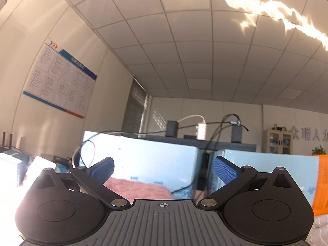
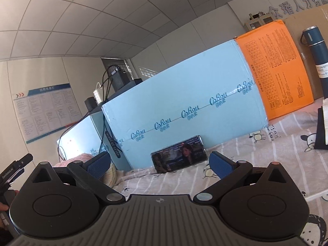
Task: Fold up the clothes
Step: 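Turn both tools toward the pink knit sweater beside the bed, then close both grippers on the pink knit sweater and lift it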
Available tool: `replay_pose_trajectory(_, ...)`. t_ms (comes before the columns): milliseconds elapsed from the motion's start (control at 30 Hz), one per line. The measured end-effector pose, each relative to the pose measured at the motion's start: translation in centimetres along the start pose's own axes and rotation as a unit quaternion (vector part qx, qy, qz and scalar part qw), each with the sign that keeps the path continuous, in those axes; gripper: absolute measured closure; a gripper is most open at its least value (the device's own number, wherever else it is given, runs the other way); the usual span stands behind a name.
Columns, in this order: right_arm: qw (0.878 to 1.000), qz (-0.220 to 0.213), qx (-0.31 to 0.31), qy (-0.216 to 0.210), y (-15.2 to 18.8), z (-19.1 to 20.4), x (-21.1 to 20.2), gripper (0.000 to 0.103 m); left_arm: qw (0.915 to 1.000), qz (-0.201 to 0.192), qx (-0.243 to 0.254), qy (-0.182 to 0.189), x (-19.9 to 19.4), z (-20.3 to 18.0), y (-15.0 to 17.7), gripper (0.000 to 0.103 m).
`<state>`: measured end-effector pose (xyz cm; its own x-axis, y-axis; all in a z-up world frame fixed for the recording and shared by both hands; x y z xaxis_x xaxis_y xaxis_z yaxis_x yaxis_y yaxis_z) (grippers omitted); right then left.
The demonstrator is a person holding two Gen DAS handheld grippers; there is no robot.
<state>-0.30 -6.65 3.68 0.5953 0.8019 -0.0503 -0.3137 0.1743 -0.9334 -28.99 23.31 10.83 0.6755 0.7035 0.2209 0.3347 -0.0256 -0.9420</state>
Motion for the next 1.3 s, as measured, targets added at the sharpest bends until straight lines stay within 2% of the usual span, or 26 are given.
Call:
replay_pose_trajectory(100,0.999,-0.017,-0.025,-0.037,-2.5,3.8,0.8,0.0,0.997,-0.044,-0.03,-0.056,0.9,4.2,-3.7,0.0)
replay_pose_trajectory(267,0.995,-0.037,-0.054,-0.079,-6.0,9.8,3.7,0.0,0.9915,-0.009,-0.108,-0.072,3.3,8.2,-0.8,0.0)
replay_pose_trajectory(433,0.99,-0.003,0.018,-0.142,-6.5,13.4,8.7,0.0,0.9785,0.025,-0.185,-0.087,5.6,12.0,2.1,0.0)
replay_pose_trajectory(500,0.985,0.019,0.039,-0.167,-5.9,14.7,10.9,0.0,0.9713,0.039,-0.215,-0.094,6.5,13.5,3.3,0.0)
replay_pose_trajectory(633,0.982,0.054,0.026,-0.177,-2.7,17.4,15.9,0.0,0.9551,0.066,-0.269,-0.104,8.4,16.3,5.6,0.001)
replay_pose_trajectory(733,0.977,0.095,0.043,-0.185,0.7,19.2,20.4,0.0,0.9645,0.101,-0.223,-0.098,9.7,15.4,6.8,0.001)
replay_pose_trajectory(800,0.973,0.123,0.059,-0.189,3.2,20.3,23.5,0.0,0.9604,0.133,-0.222,-0.103,10.2,15.3,8.2,0.007)
replay_pose_trajectory(867,0.965,0.162,0.099,-0.183,6.1,20.8,26.2,0.0,0.9568,0.162,-0.217,-0.106,10.8,15.2,9.5,0.019)
replay_pose_trajectory(967,0.958,0.201,0.124,-0.165,9.8,21.3,28.7,0.001,0.9594,0.175,-0.2,-0.094,11.1,14.4,10.2,0.037)
replay_pose_trajectory(1000,0.959,0.203,0.121,-0.156,10.6,21.5,29.4,0.002,0.9612,0.177,-0.194,-0.086,11.2,14.0,10.4,0.04)
replay_pose_trajectory(1067,0.958,0.213,0.12,-0.15,11.7,22.0,30.5,0.003,0.9649,0.178,-0.178,-0.074,11.1,13.2,10.5,0.06)
replay_pose_trajectory(1167,0.953,0.227,0.127,-0.155,12.8,22.9,31.8,0.018,0.9689,0.174,-0.166,-0.06,11.0,12.5,10.5,0.072)
replay_pose_trajectory(1233,0.958,0.226,0.107,-0.141,13.1,23.4,32.0,0.03,0.9719,0.166,-0.16,-0.049,11.0,12.1,10.1,0.075)
replay_pose_trajectory(1267,0.96,0.226,0.097,-0.134,13.3,23.6,32.1,0.044,0.9738,0.161,-0.155,-0.043,11.0,11.9,9.9,0.076)
replay_pose_trajectory(1300,0.961,0.225,0.09,-0.13,13.5,23.8,32.2,0.052,0.9775,0.152,-0.143,-0.035,10.8,11.3,9.5,0.076)
Point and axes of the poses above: each gripper's, at about its wrist camera, not at the fingertips, and x roughly the way its jaws point, z to its left, y to its underside, the point moved 7 cm from there along x, roughly the way its jaws point, and after that the axes turned 5 degrees about -x, right-handed, at the moved point
